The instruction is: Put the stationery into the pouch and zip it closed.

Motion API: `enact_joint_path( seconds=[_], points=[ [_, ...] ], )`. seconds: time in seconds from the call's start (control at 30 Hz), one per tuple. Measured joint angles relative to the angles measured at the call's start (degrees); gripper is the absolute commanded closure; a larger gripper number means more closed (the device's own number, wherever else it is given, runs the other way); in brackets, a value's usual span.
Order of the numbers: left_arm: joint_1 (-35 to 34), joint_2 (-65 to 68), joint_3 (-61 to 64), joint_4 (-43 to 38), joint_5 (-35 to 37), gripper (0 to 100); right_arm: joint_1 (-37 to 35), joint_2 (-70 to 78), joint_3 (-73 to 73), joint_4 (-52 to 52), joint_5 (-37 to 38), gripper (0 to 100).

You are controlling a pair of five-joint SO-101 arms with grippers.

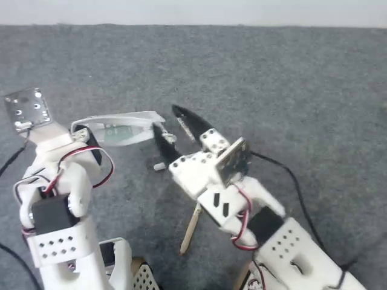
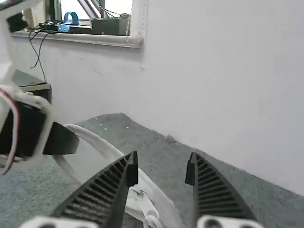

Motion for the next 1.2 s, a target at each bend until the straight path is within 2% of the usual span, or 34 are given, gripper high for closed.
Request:
enact_joint_path(
  seconds=[0.17,0.3,0.6,0.73,1.2],
  points=[
    [-1.49,0.00,0.00,0.00,1.05,99,1.32,-1.41,-6.59,17.41,-2.73,83.5],
    [-1.49,0.00,0.00,0.00,1.05,99,1.32,-1.41,-8.79,26.55,-2.90,83.6],
    [-1.67,0.00,0.00,0.00,1.05,99,6.51,-1.41,-9.67,38.24,-2.90,83.6],
    [-4.04,0.00,0.00,0.00,1.14,99,7.91,-0.26,-9.67,41.32,-2.90,83.6],
    [-6.07,0.00,0.00,0.00,1.49,99,14.86,37.19,-26.29,50.46,-1.41,83.6]
  ],
)
